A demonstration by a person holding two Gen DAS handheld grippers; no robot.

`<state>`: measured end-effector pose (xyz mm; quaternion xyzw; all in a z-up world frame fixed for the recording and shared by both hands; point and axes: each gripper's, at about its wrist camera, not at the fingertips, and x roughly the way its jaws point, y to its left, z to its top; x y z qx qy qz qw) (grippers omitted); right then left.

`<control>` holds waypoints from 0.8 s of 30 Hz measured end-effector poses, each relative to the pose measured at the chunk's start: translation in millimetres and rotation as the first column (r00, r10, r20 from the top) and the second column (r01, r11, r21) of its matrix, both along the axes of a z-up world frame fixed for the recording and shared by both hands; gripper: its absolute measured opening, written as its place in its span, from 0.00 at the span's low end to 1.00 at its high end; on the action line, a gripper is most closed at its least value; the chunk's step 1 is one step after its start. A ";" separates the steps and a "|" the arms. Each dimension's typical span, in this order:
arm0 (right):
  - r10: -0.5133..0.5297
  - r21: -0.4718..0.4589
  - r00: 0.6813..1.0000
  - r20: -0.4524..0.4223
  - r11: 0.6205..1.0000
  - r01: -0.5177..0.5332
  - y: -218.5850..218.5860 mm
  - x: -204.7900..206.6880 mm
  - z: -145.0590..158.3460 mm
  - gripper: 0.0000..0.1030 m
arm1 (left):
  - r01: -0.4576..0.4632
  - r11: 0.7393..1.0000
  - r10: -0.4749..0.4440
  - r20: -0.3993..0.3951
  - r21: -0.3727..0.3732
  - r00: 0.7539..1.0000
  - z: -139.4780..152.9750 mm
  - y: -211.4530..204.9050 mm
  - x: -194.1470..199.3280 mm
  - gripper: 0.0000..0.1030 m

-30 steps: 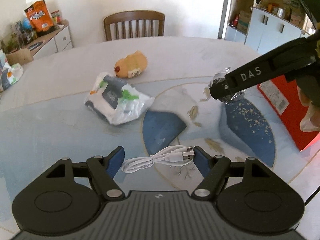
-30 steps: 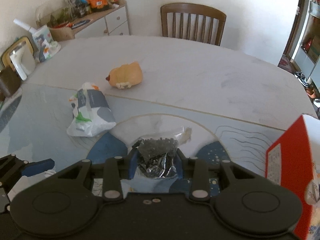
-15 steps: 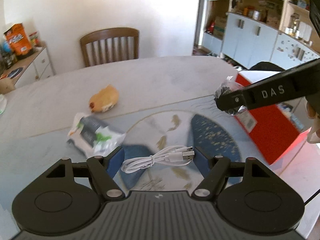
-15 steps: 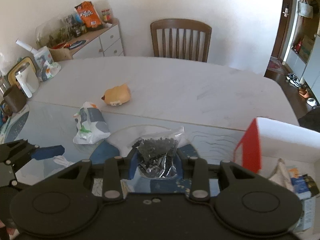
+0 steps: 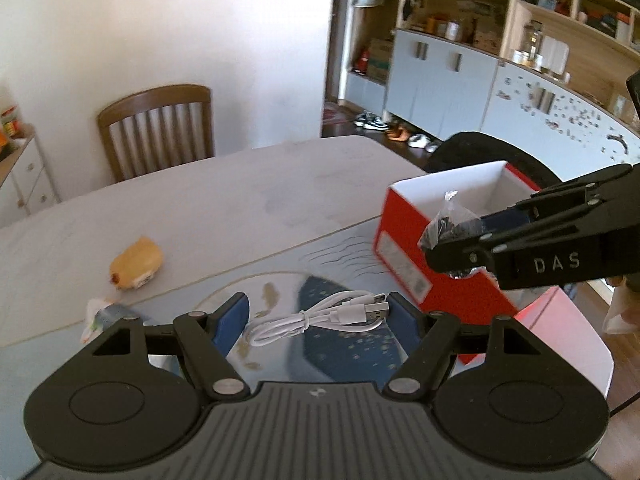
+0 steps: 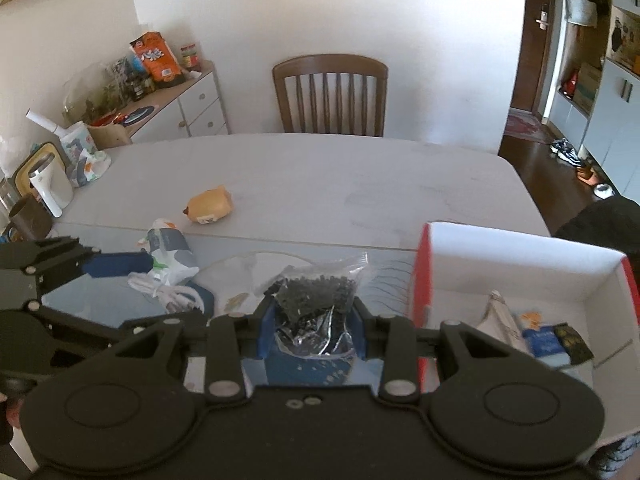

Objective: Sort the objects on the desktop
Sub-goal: 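Carry the black seed bag toward the red box with the right tool, then lower the black seed bag into the box and open the right tool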

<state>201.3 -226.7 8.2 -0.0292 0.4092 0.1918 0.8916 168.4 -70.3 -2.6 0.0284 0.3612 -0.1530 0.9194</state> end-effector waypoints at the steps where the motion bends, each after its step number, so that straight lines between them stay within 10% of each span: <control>1: -0.009 0.000 1.000 -0.001 1.000 0.009 -5.4 -1.6 0.3 0.35 | 0.009 1.000 -0.009 0.000 0.000 1.000 0.4 -4.7 1.9 0.73; 24: -0.208 -0.008 0.978 0.011 0.978 0.208 -134.7 -6.2 -2.4 0.35 | 0.239 0.971 -0.239 0.029 0.020 0.971 6.3 -131.0 34.7 0.73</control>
